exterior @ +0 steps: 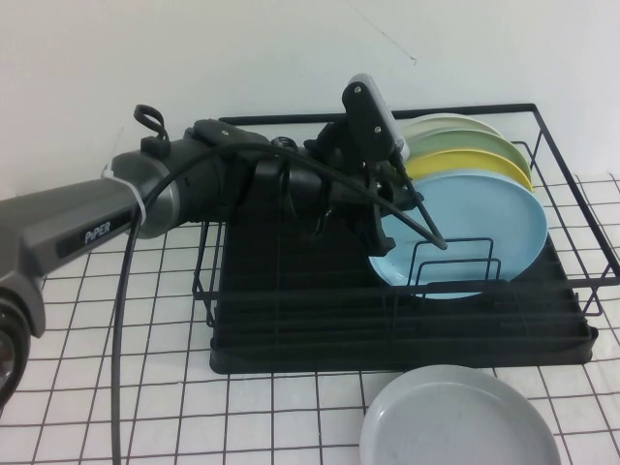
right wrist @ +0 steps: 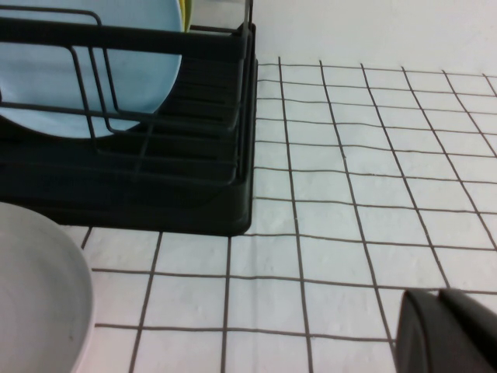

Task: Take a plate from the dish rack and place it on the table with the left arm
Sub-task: Grasp the plate from the shelf, then place the plate from the table

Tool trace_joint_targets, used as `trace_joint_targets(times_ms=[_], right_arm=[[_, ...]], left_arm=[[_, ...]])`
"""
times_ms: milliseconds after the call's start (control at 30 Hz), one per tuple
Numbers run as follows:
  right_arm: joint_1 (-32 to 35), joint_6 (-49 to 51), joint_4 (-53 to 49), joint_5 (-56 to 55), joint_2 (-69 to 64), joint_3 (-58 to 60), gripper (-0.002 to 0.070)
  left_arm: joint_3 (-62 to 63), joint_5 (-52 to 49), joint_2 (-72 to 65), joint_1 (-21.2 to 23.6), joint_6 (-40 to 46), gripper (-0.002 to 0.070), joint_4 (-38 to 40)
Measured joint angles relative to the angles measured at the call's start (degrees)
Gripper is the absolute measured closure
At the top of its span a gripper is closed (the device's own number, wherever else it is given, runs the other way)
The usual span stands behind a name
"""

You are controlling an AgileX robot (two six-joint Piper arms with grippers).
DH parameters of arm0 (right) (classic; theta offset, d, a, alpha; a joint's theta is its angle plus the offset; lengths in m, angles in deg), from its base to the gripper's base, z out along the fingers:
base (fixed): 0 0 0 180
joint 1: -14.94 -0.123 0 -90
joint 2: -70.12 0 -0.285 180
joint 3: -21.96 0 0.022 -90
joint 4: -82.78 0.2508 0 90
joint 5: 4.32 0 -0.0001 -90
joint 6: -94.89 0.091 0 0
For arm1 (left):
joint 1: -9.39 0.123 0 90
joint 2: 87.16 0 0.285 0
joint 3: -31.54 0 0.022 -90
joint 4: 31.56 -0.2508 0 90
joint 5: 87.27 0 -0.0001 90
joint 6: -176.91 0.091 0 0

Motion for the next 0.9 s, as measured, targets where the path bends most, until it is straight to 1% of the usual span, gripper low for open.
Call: trace_joint_targets(times_ms=[133, 233, 400, 500, 633, 767, 800, 833, 900], right_arm=[[0.0, 0.0, 0.0, 0.0, 0.0, 0.0, 0.0678], [0.0, 0.0, 0.0, 0.0, 0.0, 0.0, 0.0678], [0.0, 0.0, 0.0, 0.0, 0.0, 0.0, 0.0678], [0.0, 0.0, 0.0, 0.0, 0.0, 0.0, 0.0678], [0.0, 0.0, 0.0, 0.0, 0.0, 0.0, 0.0678], [0.0, 0.0, 0.0, 0.0, 0.0, 0.0, 0.0678], [0.0, 0.0, 0.0, 0.0, 0.0, 0.0, 0.0678], [0.0, 0.0, 0.0, 0.0, 0.0, 0.0, 0.0678], [0.0, 0.0, 0.0, 0.0, 0.0, 0.0, 0.0678]], left_arm=[[0.22, 0.01, 0.0, 0.0, -0.21, 0.0585, 0.39], [1.35, -0.41, 1.01, 0.0, -2.23, 0.0588, 0.19], [4.69, -1.17, 5.97, 0.0, -11.51, 0.0593, -1.62], [6.85, -3.38, 10.35, 0.0, -19.17, 0.0603, -6.48], [8.95, -8.41, 15.08, 0.0, -32.74, 0.0603, -14.44], [9.48, -15.83, 18.58, 0.0, -48.55, 0.0603, -21.77], [9.72, -18.25, 19.35, 0.0, -54.11, 0.0603, -23.6], [9.72, -20.27, 19.67, -0.21, -56.79, 0.0603, -25.55], [9.72, -25.86, 19.97, -1.31, -65.75, 0.0603, -30.72]])
